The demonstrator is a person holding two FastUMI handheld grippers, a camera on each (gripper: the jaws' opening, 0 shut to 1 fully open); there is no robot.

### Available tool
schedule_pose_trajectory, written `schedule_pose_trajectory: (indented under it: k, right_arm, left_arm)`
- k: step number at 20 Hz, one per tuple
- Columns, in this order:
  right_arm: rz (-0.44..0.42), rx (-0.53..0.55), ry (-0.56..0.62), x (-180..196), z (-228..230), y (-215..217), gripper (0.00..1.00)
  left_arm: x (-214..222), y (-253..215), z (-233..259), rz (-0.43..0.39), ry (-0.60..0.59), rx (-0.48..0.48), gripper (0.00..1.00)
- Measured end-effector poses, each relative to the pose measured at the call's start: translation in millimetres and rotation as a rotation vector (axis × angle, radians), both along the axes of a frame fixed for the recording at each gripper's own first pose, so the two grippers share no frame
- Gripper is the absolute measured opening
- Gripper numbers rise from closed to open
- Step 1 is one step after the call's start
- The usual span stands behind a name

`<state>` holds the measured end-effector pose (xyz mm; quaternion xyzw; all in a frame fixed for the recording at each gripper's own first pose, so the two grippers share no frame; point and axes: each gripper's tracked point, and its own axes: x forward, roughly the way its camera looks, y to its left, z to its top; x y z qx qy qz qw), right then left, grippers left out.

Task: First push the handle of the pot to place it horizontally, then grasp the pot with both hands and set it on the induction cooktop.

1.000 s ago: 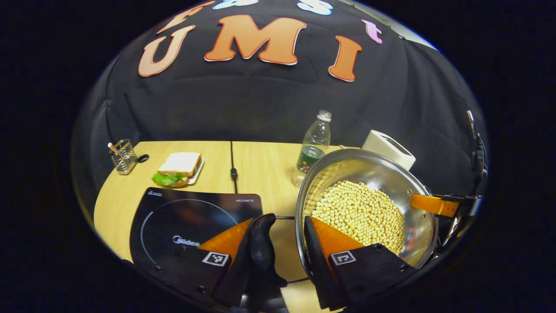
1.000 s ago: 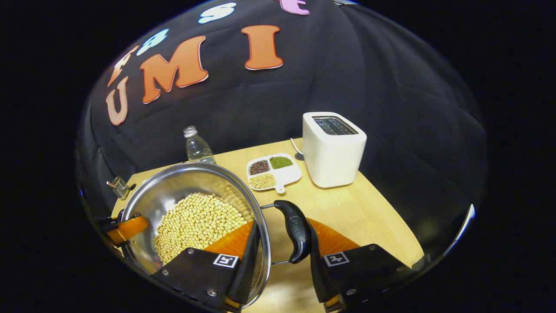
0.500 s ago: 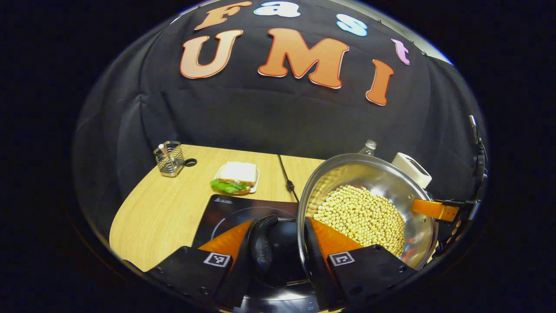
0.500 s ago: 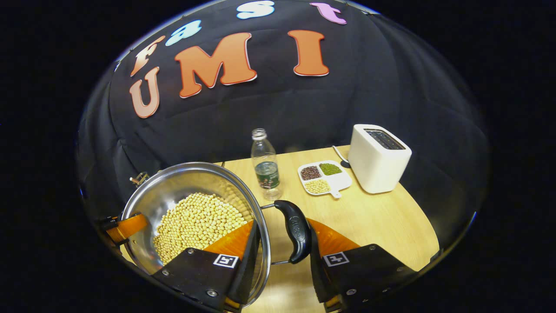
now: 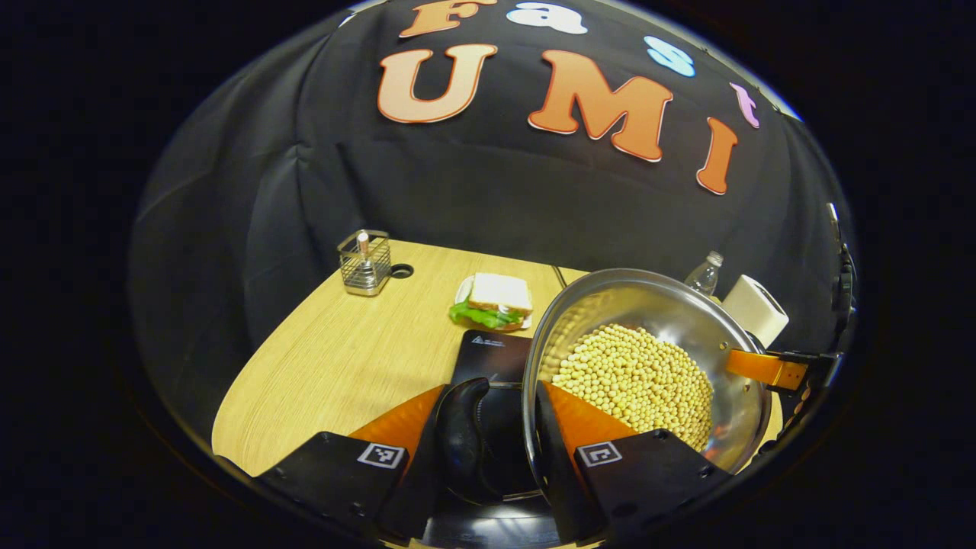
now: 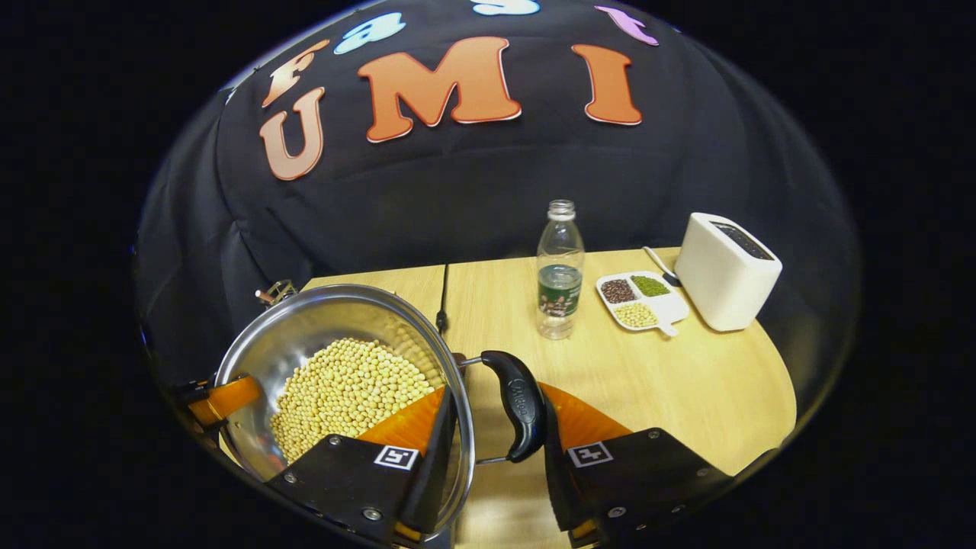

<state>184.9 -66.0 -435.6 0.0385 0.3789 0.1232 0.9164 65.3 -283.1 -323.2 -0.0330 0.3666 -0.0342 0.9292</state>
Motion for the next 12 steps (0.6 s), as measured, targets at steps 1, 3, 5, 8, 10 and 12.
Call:
schedule_pose_trajectory:
  k: [1,3,5,8,10,12]
  right_arm:
    - [0.005,-0.001,0.012,1.2,0.9,-0.7,0.57]
    - [0.015,-0.006,0.032,1.2,4.3,-4.3,0.57]
    - [0.024,-0.018,0.054,1.5,3.6,-6.2,0.57]
    - [0.026,-0.040,0.065,2.0,3.8,-4.1,0.53]
    - [0.029,-0.049,0.075,1.8,6.0,-3.7,0.57]
    - [0.022,-0.048,0.088,1.0,9.0,-5.0,0.57]
  left_arm:
    - [-0.8,2.1,3.6,0.004,0.008,0.005,0.68]
    - [-1.2,3.0,7.4,0.011,0.026,0.010,0.65]
    - [-0.5,4.1,11.9,0.015,0.041,0.014,0.70]
    - [0.0,3.2,8.8,0.013,0.073,0.004,0.71]
    - [0.0,5.0,8.6,0.011,0.090,-0.005,0.65]
    - [-0.5,6.6,6.6,0.009,0.103,-0.009,0.65]
